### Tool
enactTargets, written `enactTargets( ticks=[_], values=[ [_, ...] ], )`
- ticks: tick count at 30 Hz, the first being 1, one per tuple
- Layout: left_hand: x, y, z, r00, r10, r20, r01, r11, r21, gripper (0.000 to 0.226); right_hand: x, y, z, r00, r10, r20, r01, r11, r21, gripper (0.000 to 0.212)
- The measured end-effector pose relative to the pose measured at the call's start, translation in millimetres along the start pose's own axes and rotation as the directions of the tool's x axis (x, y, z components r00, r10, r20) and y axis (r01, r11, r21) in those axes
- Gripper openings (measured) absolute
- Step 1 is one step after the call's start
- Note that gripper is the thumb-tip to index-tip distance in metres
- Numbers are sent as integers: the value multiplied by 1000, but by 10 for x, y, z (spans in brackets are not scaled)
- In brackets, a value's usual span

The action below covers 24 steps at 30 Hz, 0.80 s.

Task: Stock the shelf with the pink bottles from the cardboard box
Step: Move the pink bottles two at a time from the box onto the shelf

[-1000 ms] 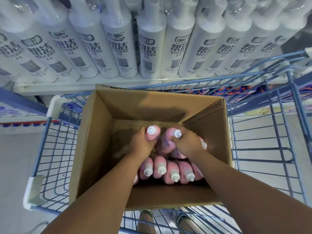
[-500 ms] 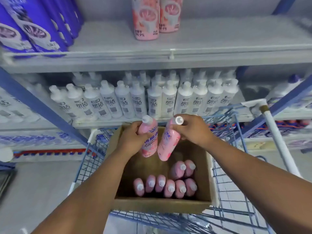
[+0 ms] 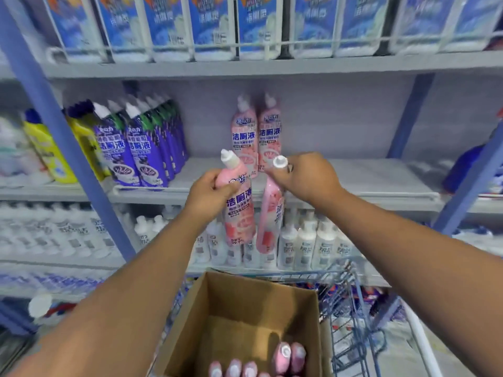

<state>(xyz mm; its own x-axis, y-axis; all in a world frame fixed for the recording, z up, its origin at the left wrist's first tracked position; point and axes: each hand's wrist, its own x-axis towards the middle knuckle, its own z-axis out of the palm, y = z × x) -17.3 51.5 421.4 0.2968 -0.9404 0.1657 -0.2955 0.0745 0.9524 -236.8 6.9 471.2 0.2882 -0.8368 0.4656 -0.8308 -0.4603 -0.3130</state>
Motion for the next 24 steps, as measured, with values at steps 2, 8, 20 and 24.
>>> enactTargets(
  ticks=[2,8,20,24],
  values=[
    [112,211,-24,999,51,5,-51,998,-28,25,181,-57,-195,999,0,-48,-3,997,-82,62],
    [534,626,-20,990,138,34,-137,990,-18,23,686,-56,-332,978,73,-195,-103,984,-148,56],
    [1346,569,82,978,174,111,-155,975,-158,17,1370,-5,-169,917,190,-350,-260,952,-164,49],
    [1565,449,97,981,135,143,-113,982,-153,24,1556,6,-143,926,173,-336,-256,941,-220,48]
  ],
)
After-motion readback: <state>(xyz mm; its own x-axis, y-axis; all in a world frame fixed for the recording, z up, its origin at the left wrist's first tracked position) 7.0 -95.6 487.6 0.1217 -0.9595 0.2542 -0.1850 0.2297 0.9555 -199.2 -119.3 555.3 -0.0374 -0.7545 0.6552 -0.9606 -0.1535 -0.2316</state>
